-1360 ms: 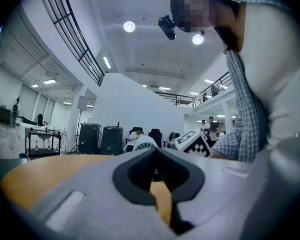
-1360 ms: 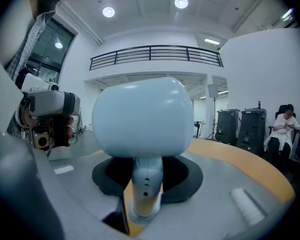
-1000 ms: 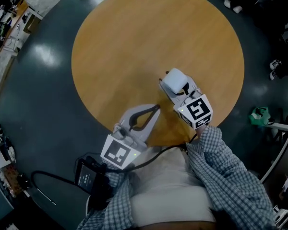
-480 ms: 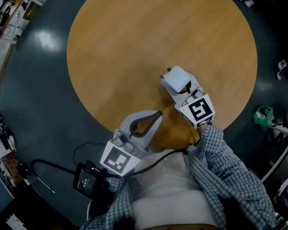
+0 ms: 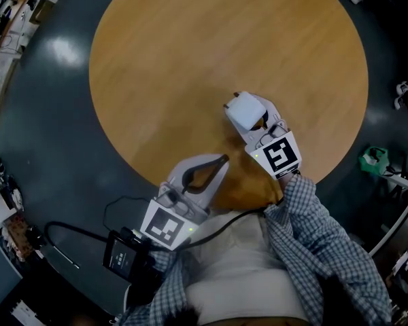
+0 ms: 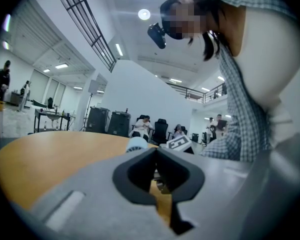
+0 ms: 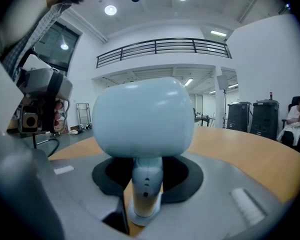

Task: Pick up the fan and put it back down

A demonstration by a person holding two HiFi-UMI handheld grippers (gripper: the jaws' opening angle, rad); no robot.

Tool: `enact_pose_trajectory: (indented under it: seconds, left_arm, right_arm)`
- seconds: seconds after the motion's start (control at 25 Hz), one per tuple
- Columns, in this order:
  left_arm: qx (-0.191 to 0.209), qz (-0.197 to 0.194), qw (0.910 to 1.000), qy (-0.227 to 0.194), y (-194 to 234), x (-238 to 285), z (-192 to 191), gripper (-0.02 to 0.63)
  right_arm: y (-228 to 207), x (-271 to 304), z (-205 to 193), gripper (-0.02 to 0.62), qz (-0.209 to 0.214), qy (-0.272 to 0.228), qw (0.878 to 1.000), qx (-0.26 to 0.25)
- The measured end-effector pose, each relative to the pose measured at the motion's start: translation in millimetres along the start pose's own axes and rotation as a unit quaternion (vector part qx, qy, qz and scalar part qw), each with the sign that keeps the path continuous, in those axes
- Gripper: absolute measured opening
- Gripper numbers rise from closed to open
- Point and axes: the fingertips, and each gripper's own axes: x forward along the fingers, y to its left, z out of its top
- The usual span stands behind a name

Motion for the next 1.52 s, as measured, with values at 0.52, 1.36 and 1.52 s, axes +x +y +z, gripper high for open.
enact_pose_trajectory:
  seconds: [0.52, 1.36, 1.52]
  left_arm:
    - [-0.004, -0.005, 1.0000, 0.005, 0, -1, -4, 0.000]
    - [-0.001, -0.041, 0.9991, 0.005, -22, 12, -4, 0.000]
    - [0.010, -0.042, 0.9991, -0.002, -27, 16, 3, 0.000]
  right_arm:
    - [7, 2, -5, 0.150, 0.020, 0.003, 1.000, 0.006]
    - [13, -63, -30, 0.222, -0.020, 0.035, 0.999, 0.021]
    - [10, -89, -31, 0.216, -0.035, 0.033, 0.998, 0.037]
